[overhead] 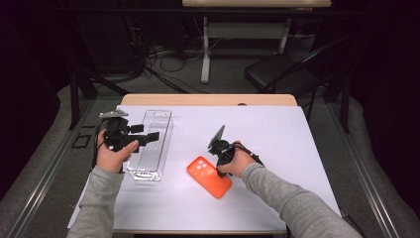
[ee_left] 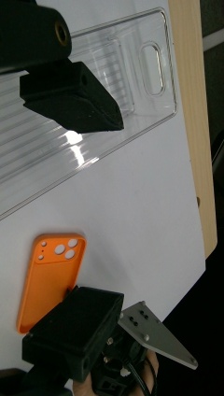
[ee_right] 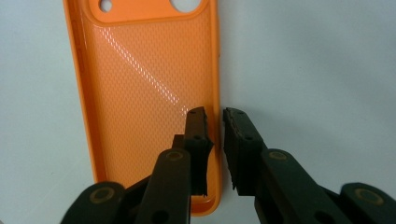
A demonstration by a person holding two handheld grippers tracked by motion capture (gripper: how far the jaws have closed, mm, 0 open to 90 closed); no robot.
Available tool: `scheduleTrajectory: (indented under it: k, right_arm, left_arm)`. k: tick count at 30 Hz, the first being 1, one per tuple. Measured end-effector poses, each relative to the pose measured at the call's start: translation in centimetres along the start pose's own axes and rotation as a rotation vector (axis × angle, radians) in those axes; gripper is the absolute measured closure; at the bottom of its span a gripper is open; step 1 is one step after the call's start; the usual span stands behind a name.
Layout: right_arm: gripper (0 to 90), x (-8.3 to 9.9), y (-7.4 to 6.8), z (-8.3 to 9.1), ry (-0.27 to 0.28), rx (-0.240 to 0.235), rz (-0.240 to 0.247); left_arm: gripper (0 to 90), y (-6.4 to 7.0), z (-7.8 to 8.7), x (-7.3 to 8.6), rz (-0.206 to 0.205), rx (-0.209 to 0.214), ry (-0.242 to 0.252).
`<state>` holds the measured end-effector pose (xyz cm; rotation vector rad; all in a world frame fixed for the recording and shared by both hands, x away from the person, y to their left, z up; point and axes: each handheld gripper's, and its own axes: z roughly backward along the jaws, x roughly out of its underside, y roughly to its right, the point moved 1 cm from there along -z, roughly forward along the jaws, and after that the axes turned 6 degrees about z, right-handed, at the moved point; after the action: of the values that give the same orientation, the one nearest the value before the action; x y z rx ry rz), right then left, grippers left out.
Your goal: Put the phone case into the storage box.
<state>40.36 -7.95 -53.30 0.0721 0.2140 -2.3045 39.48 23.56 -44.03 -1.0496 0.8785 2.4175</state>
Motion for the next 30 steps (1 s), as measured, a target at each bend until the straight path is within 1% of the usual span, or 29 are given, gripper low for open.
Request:
scheduleTrajectory:
  k: [3,4,12,17,18,24,30]
  right_arm:
    - [80.9,0.03,-0.02,-0.14,-0.003,0.001,0.001]
    - [81.5,0.06,-0.03,-0.31,0.015,0.001,0.001]
    - [85.0,0.06,0.06,-0.28,0.006,0.003,-0.005]
    - [85.2,0.06,0.10,-0.30,0.005,0.002,-0.008]
    - [85.2,0.06,0.04,-0.29,0.003,0.001,-0.019]
    - [87.3,0.05,0.06,-0.24,-0.002,-0.001,-0.038]
    - [88.0,0.03,0.13,-0.25,-0.001,0.001,-0.035]
  left_arm:
    - [15.1,-0.05,0.04,-0.01,0.000,0.000,0.003]
    - [15.1,-0.05,0.06,0.00,0.003,-0.001,0.003]
    - [15.1,-0.12,0.07,0.00,0.008,-0.002,0.004]
    - [15.1,-0.20,0.05,0.00,0.010,-0.002,0.003]
    - [15.1,-0.22,0.06,0.01,0.011,-0.004,0.004]
    - [15.1,-0.25,0.05,0.03,0.011,-0.005,0.005]
    - [15.1,-0.30,0.07,0.03,0.012,-0.008,0.006]
